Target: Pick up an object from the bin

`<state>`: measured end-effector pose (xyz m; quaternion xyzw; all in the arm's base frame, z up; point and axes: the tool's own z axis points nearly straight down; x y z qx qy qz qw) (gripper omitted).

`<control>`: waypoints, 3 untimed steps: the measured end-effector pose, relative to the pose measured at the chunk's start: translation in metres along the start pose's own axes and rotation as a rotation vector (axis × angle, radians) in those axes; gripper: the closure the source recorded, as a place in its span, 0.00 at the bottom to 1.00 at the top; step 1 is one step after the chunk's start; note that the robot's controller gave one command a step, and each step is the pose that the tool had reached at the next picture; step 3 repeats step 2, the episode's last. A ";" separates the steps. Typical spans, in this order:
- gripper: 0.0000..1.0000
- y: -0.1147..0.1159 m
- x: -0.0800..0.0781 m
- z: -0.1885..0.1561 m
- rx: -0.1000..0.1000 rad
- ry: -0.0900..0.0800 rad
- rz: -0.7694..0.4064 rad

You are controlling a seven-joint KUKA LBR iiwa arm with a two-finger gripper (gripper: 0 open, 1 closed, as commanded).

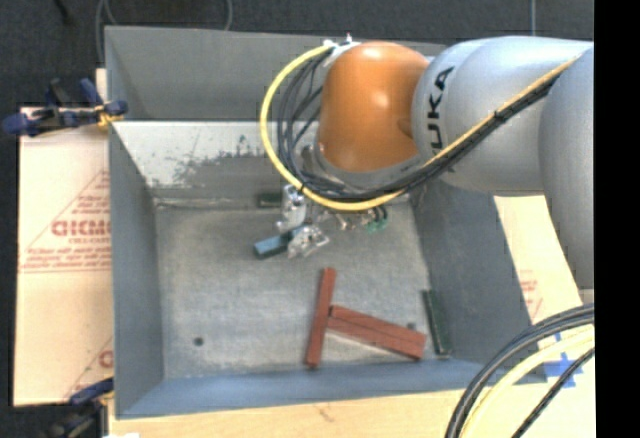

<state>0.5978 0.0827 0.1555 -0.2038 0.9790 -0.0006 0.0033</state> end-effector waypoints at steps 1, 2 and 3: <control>1.00 0.000 0.001 -0.010 -0.001 0.004 0.001; 1.00 0.000 0.000 -0.022 -0.001 0.004 0.002; 1.00 0.000 0.000 -0.022 -0.001 0.004 0.002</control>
Offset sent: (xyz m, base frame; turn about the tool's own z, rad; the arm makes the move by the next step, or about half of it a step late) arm -0.0002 0.0000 0.0318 0.0000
